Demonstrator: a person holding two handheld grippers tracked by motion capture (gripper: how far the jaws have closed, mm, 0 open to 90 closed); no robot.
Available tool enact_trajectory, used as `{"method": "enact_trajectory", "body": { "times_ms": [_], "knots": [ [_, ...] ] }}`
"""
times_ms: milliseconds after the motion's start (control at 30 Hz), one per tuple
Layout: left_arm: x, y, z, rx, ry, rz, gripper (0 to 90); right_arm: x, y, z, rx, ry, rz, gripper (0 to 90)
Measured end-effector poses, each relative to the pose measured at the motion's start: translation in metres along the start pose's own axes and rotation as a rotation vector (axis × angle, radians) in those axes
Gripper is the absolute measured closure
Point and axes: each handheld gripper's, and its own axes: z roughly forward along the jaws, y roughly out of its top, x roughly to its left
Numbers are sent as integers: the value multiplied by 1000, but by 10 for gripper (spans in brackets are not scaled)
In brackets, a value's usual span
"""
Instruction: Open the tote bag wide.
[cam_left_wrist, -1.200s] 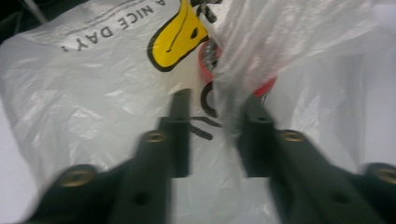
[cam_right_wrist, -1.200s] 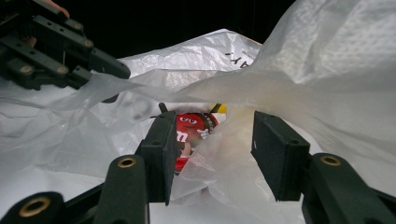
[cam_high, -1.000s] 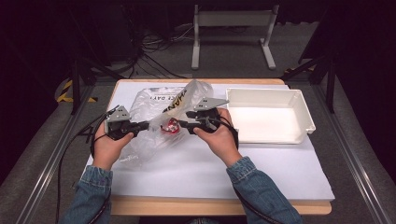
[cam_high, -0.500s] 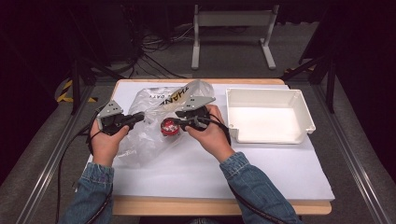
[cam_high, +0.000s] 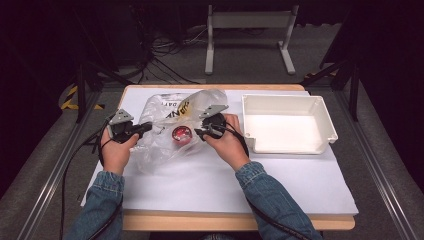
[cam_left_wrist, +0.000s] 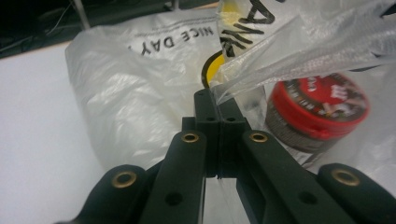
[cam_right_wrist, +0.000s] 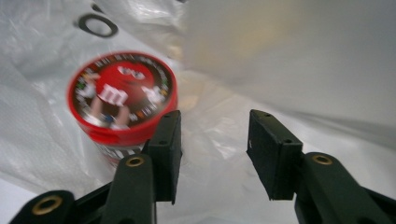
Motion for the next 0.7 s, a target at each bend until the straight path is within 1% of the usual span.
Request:
{"method": "enact_trajectory", "body": {
  "times_ms": [133,200,233,333,467,500,667,700],
  "knots": [
    [7,-7,6,26,17,-21,900,-4,-8,6,36,-15,-2,512],
    [9,-9,8,35,23,-19,900,-6,-12,8,56,-23,-4,509],
    [10,-11,10,42,26,-29,900,-7,-14,9,60,-26,3,506],
    [14,-14,12,60,36,-35,900,-10,-20,13,86,-30,4,505],
    [20,-20,16,84,50,-53,900,-13,-28,16,112,-37,15,505],
    [21,-21,17,90,55,-49,900,-13,-29,17,112,-35,24,505],
    [24,-27,21,123,66,-66,900,-19,-37,18,135,-37,37,505],
    [25,-28,21,131,73,-61,900,-21,-40,18,140,-36,40,505]
  ]
}}
